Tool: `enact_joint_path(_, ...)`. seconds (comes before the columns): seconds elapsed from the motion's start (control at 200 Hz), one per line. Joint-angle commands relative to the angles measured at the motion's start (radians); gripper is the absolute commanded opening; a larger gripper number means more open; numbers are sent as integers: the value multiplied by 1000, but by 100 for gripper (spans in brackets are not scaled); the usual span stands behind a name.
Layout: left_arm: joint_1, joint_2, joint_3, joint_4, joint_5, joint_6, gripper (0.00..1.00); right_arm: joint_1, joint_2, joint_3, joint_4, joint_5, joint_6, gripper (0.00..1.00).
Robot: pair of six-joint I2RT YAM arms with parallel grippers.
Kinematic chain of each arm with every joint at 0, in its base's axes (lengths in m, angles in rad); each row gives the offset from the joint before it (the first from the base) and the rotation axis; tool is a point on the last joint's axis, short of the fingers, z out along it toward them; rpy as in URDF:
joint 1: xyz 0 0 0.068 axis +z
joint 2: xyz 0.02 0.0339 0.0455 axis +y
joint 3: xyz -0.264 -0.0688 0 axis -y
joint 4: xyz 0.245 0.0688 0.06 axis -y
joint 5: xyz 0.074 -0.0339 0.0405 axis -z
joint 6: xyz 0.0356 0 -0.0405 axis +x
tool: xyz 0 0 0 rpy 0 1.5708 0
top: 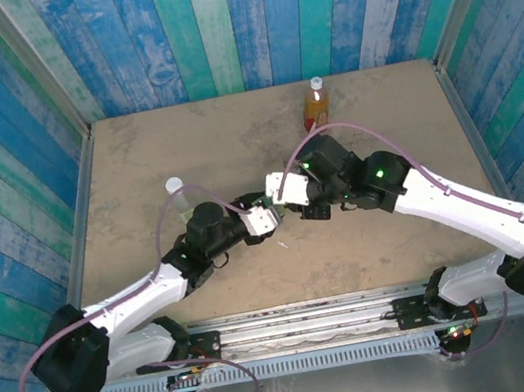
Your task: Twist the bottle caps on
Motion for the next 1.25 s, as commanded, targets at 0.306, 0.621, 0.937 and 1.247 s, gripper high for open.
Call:
enact_joint_path(0.306,-5,38,38,76,29,-5,62,-9,-7,27,-21,-60,747,39)
enact_joint_path(0.621,74,30,25,132,331,-260,61,-83,-241,-51,-7,-241,83,57)
enact_joint_path(0.937,110,95,178,-1,751,-293,61,-268,-254,-36,14,-692,-212,59)
enact_joint_path(1.247,110,162,259,-82,830,-247,60,-279,-174,-9,14,-786,-265,49)
